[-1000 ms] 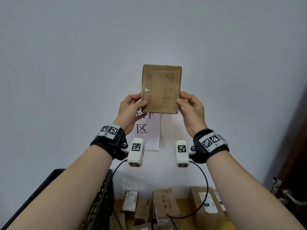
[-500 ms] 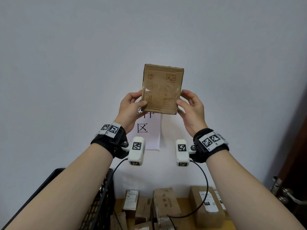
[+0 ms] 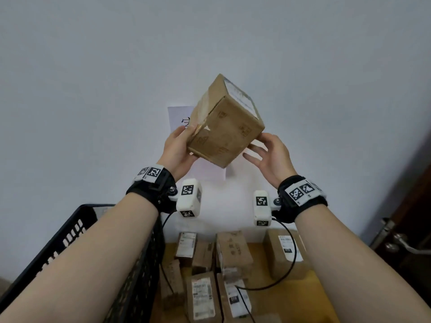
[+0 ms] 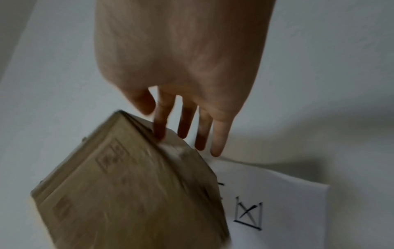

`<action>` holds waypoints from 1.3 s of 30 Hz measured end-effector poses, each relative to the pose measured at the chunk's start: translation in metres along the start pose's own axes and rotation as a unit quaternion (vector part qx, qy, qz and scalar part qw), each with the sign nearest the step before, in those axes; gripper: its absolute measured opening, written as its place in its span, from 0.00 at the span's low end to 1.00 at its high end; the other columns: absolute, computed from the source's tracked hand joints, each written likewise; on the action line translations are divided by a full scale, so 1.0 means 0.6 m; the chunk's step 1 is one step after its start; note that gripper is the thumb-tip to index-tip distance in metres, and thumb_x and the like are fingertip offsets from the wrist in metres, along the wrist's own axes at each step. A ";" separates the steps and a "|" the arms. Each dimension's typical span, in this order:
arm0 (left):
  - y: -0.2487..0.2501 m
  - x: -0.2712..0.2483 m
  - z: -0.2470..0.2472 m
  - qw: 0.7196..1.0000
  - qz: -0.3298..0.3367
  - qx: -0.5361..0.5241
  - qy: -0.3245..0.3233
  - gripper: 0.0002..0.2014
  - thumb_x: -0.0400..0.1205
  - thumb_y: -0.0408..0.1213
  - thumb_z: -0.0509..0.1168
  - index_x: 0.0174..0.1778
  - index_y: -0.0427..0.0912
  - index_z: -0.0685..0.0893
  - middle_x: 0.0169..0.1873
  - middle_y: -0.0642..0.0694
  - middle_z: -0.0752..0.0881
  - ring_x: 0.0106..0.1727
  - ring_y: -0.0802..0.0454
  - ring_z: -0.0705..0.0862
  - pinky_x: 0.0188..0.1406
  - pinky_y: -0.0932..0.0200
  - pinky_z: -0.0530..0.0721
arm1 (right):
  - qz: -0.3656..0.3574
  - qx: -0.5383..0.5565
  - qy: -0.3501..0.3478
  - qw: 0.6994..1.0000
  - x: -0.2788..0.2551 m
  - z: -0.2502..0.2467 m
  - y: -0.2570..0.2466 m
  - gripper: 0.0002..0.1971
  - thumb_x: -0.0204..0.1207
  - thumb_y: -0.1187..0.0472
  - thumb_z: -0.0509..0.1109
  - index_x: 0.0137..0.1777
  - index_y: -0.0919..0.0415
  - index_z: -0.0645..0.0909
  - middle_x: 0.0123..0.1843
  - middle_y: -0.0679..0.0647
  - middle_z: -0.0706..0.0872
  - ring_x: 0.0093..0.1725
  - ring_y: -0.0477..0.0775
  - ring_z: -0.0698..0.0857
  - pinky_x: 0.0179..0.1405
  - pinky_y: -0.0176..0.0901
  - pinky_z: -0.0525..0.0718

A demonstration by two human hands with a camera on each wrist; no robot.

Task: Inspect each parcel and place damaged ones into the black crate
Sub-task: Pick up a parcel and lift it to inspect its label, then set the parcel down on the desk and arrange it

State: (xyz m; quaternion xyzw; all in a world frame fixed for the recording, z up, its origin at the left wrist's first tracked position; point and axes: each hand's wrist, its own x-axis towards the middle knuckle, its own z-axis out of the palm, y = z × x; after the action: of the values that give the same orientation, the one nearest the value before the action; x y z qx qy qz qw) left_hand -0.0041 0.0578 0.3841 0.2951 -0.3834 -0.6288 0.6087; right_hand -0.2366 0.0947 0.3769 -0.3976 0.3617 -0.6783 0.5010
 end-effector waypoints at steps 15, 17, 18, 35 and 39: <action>-0.257 -0.036 -0.171 0.982 -0.127 0.094 0.103 0.25 0.86 0.25 0.68 0.81 0.35 0.77 0.68 0.40 0.88 0.61 0.48 0.91 0.54 0.56 0.90 | 0.310 -0.129 0.028 0.942 -0.028 -0.155 0.286 0.18 0.84 0.57 0.68 0.73 0.51 0.84 0.73 0.58 0.85 0.70 0.68 0.85 0.71 0.70 0.83; -0.310 -0.055 -0.198 0.976 -0.153 0.100 0.116 0.24 0.86 0.22 0.66 0.81 0.33 0.77 0.68 0.40 0.88 0.67 0.45 0.89 0.61 0.56 0.89 | 0.344 -0.117 0.044 0.931 -0.049 -0.178 0.328 0.17 0.87 0.65 0.60 0.69 0.54 0.84 0.68 0.62 0.85 0.67 0.67 0.84 0.75 0.69 0.79; -0.335 -0.065 -0.207 0.974 -0.165 0.103 0.120 0.24 0.86 0.21 0.66 0.80 0.32 0.77 0.67 0.40 0.88 0.67 0.45 0.88 0.61 0.57 0.88 | 0.355 -0.107 0.053 0.927 -0.060 -0.190 0.345 0.18 0.88 0.65 0.57 0.71 0.54 0.83 0.67 0.60 0.84 0.65 0.65 0.83 0.76 0.67 0.78; -0.530 -0.071 -0.197 0.936 -0.260 0.153 0.182 0.20 0.81 0.34 0.78 0.67 0.43 0.82 0.61 0.41 0.91 0.57 0.45 0.92 0.46 0.51 0.91 | 0.309 -0.338 0.053 0.887 -0.075 -0.292 0.411 0.25 0.87 0.54 0.70 0.82 0.53 0.75 0.71 0.49 0.85 0.70 0.54 0.85 0.64 0.58 0.86; -0.528 -0.062 -0.190 0.926 -0.289 0.157 0.185 0.23 0.81 0.35 0.77 0.71 0.43 0.80 0.60 0.44 0.90 0.51 0.51 0.91 0.41 0.53 0.90 | 0.169 -0.504 -0.059 0.845 -0.047 -0.254 0.376 0.22 0.90 0.50 0.63 0.79 0.59 0.80 0.80 0.58 0.80 0.84 0.52 0.71 0.87 0.55 0.64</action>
State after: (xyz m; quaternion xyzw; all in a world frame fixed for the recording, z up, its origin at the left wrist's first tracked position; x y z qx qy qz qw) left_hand -0.0761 0.0696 0.0533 0.5966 -0.2557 -0.6431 0.4063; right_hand -0.2807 0.0830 0.1069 -0.5670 0.6855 -0.2826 0.3589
